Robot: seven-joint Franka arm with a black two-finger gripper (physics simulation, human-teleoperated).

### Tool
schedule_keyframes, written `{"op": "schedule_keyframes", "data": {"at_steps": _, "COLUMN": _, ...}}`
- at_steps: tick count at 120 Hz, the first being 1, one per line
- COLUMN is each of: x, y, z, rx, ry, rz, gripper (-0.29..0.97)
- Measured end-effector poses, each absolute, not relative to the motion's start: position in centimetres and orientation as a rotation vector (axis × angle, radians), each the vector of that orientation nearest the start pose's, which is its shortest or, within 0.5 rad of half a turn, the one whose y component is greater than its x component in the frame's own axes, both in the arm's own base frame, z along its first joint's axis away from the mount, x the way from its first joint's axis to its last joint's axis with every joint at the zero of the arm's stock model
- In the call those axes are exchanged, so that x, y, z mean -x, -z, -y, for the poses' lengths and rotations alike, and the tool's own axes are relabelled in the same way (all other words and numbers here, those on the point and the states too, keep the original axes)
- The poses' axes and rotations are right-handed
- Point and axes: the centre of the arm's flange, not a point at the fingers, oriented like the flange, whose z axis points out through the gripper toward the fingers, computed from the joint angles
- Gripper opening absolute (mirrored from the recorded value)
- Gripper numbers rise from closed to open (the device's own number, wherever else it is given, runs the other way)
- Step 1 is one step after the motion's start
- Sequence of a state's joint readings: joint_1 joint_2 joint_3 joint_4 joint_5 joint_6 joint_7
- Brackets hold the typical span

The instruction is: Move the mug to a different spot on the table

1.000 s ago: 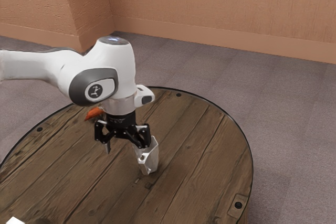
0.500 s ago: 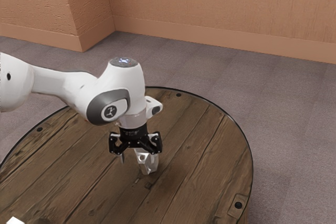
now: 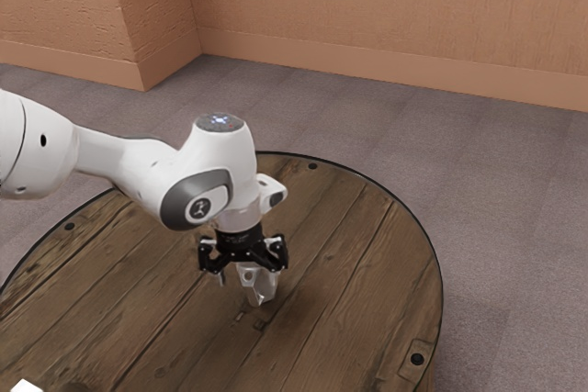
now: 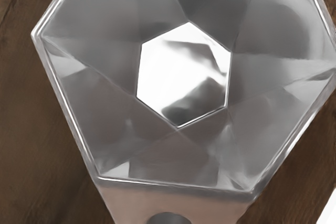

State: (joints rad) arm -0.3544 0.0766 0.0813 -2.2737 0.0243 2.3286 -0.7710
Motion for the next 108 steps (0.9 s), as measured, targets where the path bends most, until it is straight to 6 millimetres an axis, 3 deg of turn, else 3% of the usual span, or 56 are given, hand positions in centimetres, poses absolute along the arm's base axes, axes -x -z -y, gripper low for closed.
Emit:
{"op": "schedule_keyframes", "data": {"at_steps": 80, "x": -51.4, "y": -29.9, "z": 12.5, "rx": 3.016, "ry": 0.009, "rz": 0.756, "gripper": 0.68}}
{"op": "schedule_keyframes", "data": {"at_steps": 108, "x": -50.6, "y": -29.5, "z": 12.6, "rx": 3.020, "ry": 0.000, "rz": 0.752, "gripper": 0.68}}
